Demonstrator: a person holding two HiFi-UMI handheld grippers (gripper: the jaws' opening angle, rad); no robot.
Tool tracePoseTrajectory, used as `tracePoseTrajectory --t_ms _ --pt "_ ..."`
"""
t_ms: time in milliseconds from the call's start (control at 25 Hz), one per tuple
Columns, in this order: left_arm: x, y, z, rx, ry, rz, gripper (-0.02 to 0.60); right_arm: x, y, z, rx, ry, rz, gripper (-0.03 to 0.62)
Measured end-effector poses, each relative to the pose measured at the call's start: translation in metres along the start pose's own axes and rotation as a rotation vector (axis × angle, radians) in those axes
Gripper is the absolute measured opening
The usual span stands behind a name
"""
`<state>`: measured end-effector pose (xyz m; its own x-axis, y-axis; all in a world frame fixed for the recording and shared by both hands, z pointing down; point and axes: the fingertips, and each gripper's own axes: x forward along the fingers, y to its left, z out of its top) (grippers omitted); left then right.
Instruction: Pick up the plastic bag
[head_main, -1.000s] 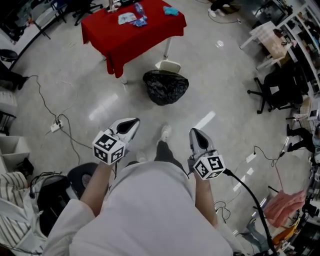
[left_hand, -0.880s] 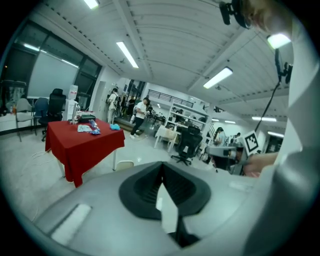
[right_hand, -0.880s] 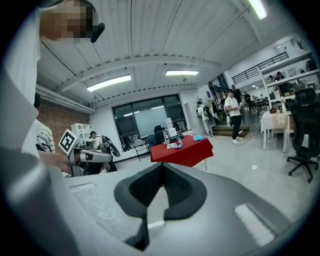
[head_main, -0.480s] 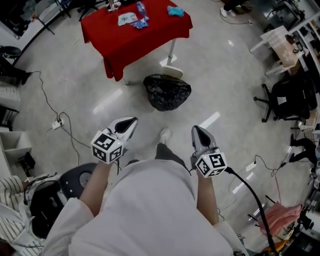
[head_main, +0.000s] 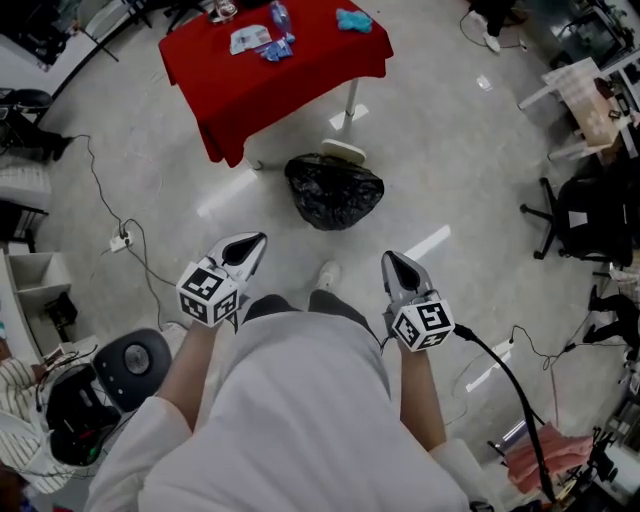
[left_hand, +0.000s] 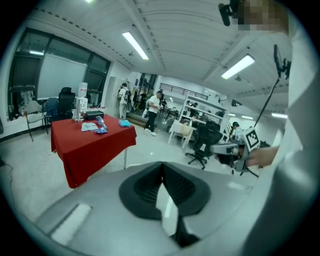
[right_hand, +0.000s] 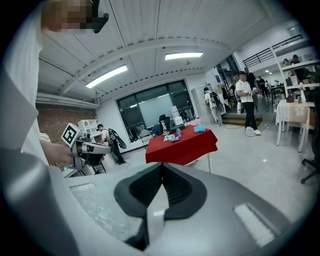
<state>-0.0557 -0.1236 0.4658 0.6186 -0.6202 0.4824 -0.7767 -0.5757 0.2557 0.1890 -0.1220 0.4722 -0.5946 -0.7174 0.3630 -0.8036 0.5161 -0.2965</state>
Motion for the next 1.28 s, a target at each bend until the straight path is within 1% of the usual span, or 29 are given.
tracePoseTrajectory --t_ms 160,320,520,640,840,1000,1080,1200,1280 --pt "0.019 0.007 0.011 0.001 0.009 0.025 0.003 0.015 -0.023 0.003 -0.007 0.034 0.025 0.002" --pt "0.036 0.017 0.014 0.007 0.036 0.022 0.003 0.032 -0.035 0.004 0.01 0.051 0.031 0.002" --pt "0.058 0.049 0.018 -0.003 0.041 0.033 0.003 0.057 -0.049 -0.004 0.046 0.067 0.008 0.002" --pt "0.076 0.075 0.008 -0.016 0.068 0.024 0.003 0.075 -0.06 -0.013 0.064 0.085 -0.022 0.002" --pt "0.109 0.114 -0.012 -0.009 0.131 -0.027 0.003 0.109 -0.074 -0.026 0.094 0.109 -0.072 0.002" --pt "0.14 0.149 -0.037 -0.017 0.175 -0.057 0.003 0.141 -0.091 -0.047 0.133 0.121 -0.118 0.002" --pt "0.158 0.168 -0.051 -0.049 0.182 -0.077 0.003 0.16 -0.102 -0.063 0.163 0.13 -0.133 0.002" --pt "0.189 0.201 -0.079 -0.163 0.172 -0.097 0.003 0.19 -0.119 -0.096 0.211 0.154 -0.137 0.002" --pt "0.213 0.223 -0.106 -0.219 0.188 -0.091 0.003 0.21 -0.133 -0.123 0.237 0.174 -0.138 0.003"
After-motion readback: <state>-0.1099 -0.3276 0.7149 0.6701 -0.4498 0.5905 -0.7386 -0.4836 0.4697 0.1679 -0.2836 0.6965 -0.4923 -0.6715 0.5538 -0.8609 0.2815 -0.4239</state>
